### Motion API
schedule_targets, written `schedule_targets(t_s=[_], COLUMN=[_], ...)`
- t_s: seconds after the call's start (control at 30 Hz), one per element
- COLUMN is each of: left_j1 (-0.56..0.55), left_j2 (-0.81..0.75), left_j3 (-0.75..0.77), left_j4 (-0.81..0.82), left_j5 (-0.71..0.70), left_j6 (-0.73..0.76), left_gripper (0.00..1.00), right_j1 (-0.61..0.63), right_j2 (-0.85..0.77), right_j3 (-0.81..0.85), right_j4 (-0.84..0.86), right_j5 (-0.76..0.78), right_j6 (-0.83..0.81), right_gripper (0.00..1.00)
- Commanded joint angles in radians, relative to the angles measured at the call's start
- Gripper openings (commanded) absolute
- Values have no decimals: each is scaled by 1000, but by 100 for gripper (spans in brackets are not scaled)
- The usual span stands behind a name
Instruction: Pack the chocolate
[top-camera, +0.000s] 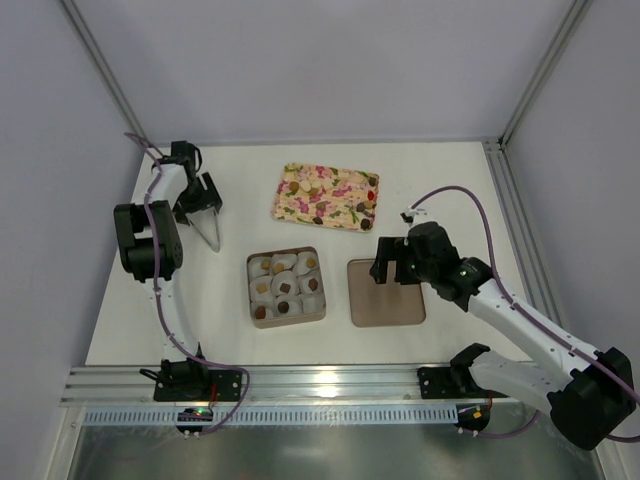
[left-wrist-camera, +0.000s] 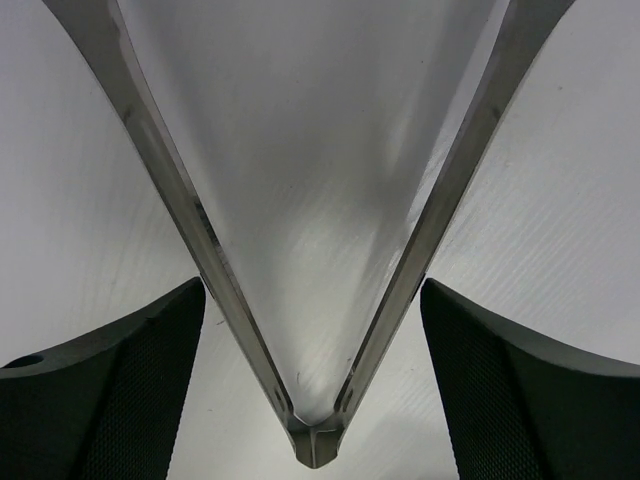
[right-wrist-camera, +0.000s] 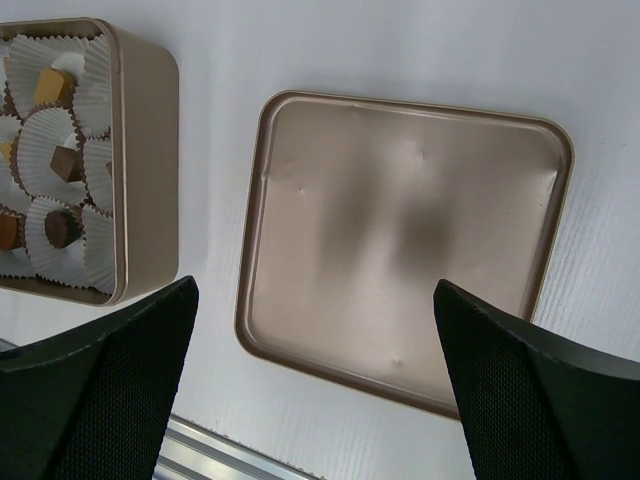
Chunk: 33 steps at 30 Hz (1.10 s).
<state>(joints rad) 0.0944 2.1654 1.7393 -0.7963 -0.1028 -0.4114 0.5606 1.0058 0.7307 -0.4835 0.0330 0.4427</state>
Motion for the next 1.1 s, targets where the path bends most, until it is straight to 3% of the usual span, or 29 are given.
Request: schedule_targets(t_s=[0.0, 0.33, 0.57, 0.8, 1.07], left_j1=[8, 8, -33, -267, -641], left_j2=[-3, -59, -284, -541, -740], left_j3=[42, 92, 88, -35, -257], left_j4=[28, -21, -44, -23, 123], left_j5=[21, 0, 15, 100, 270], left_j6=[5, 8, -1, -30, -156], left_gripper=[88, 92, 91, 91, 91], right_j1=[-1, -18, -126, -266, -287], right_j2=[-32, -15, 62, 120, 194], right_j3=[3, 19, 7, -57, -143], right_j4=[-9, -56, -79, -43, 40], right_j5=[24, 85, 58, 30, 70], right_j6=[-1, 8, 53, 108, 179], right_gripper=[100, 100, 100, 88, 68])
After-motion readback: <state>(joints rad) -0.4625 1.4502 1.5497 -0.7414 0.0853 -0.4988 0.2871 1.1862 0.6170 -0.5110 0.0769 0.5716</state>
